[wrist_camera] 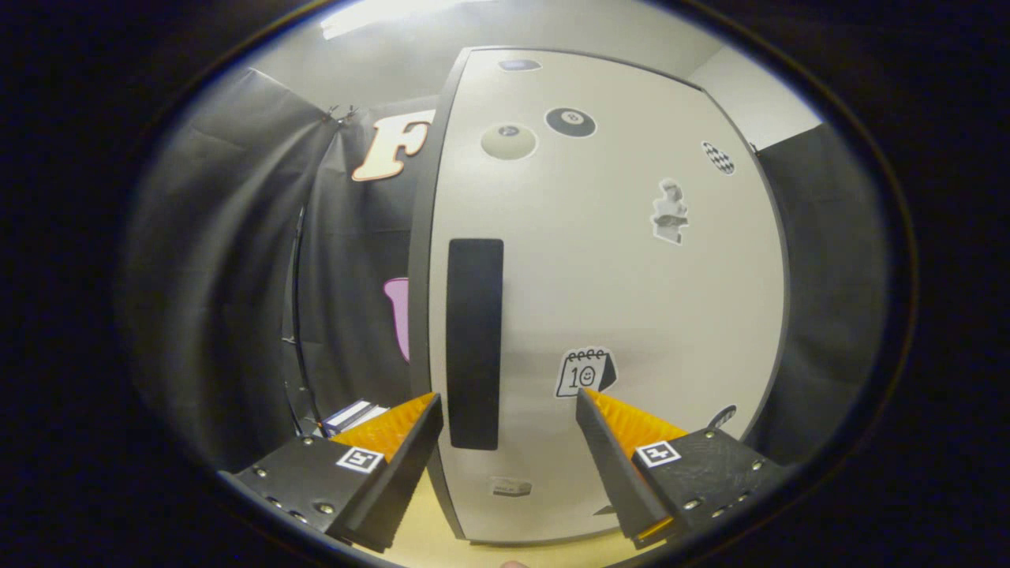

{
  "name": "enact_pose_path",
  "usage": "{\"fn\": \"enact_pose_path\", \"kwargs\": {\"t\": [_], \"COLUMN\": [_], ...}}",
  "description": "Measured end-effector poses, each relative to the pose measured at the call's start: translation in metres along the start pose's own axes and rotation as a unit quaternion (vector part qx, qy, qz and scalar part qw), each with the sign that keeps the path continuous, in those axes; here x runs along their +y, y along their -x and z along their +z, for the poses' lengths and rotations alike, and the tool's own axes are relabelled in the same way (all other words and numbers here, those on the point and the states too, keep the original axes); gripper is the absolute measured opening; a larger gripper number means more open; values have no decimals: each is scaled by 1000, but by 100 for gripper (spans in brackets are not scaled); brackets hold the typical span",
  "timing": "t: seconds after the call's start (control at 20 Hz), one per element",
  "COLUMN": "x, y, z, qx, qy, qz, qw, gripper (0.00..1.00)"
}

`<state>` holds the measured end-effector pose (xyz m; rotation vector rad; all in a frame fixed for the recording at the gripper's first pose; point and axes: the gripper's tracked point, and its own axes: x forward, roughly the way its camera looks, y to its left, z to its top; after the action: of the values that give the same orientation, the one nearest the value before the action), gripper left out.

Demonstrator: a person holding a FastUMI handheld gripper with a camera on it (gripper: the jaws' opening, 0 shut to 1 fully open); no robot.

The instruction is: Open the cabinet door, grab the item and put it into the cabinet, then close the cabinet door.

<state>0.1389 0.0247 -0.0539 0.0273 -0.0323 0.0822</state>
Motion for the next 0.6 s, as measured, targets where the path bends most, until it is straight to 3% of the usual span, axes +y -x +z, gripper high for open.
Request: {"fn": "enact_pose_path", "kwargs": {"t": [0.6], "x": [-50], "y": [163], "z": [32], "qx": [5], "qy": [10], "qz": [-43], "qw": [999], "gripper": [100]}}
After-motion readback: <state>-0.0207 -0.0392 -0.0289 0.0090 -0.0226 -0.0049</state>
